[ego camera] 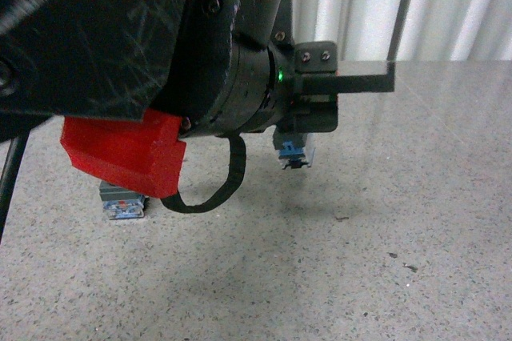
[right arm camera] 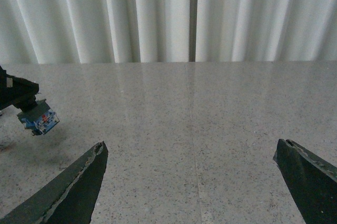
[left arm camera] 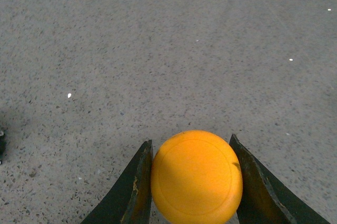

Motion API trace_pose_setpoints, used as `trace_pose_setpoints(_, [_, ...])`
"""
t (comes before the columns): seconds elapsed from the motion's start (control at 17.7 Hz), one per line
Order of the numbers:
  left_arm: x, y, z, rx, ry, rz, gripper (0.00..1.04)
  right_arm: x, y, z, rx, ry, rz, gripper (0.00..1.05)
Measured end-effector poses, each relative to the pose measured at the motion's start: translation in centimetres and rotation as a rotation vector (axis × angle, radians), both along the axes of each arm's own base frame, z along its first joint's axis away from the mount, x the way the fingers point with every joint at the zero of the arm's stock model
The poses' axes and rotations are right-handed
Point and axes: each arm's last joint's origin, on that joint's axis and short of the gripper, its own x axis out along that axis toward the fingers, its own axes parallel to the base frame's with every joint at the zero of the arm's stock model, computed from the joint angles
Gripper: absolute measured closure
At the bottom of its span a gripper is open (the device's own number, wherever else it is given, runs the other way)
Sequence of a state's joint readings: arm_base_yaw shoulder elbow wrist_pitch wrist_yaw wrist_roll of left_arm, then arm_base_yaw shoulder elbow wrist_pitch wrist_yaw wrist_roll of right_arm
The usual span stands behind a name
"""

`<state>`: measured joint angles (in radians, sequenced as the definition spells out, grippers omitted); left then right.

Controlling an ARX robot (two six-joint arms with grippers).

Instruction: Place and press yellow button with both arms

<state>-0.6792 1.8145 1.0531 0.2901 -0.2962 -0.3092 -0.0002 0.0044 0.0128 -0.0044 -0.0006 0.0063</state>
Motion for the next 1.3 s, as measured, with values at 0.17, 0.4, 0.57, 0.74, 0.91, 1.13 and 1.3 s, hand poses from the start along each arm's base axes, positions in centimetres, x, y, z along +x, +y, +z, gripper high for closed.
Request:
trace_pose_setpoints(0.17, [1.1, -0.7, -2.3, -0.029, 0.076, 0.048, 0.71, 0.0, 0.0, 0.0, 0.000, 0.000, 0.000, 0.06])
trace_pose_setpoints(0.4, [2.4, -1.2, -2.1, -0.055, 0.092, 0.038, 0.68, 0.0, 0.0, 0.0, 0.000, 0.000, 0.000, 0.06])
trace_pose_setpoints(0.57, [2.1, -1.3, -1.8, -0.057, 0.090, 0.015, 0.30, 0.0, 0.0, 0.0, 0.000, 0.000, 0.000, 0.06])
trace_pose_setpoints(0.74, [1.9, -0.4, 0.1, -0.067, 0.032, 0.017, 0.06, 0.0, 0.0, 0.0, 0.000, 0.000, 0.000, 0.06])
trace_pose_setpoints(0.91, [2.0, 2.9, 2.6, -0.044, -0.057, 0.083, 0.07, 0.0, 0.0, 0.0, 0.000, 0.000, 0.000, 0.06])
trace_pose_setpoints(1.13, [1.9, 11.2, 5.2, -0.012, -0.156, 0.274, 0.07, 0.0, 0.0, 0.0, 0.000, 0.000, 0.000, 0.06])
trace_pose_setpoints(1.3, [-1.7, 16.1, 7.3, -0.002, -0.282, 0.319, 0.07, 0.0, 0.0, 0.0, 0.000, 0.000, 0.000, 0.06])
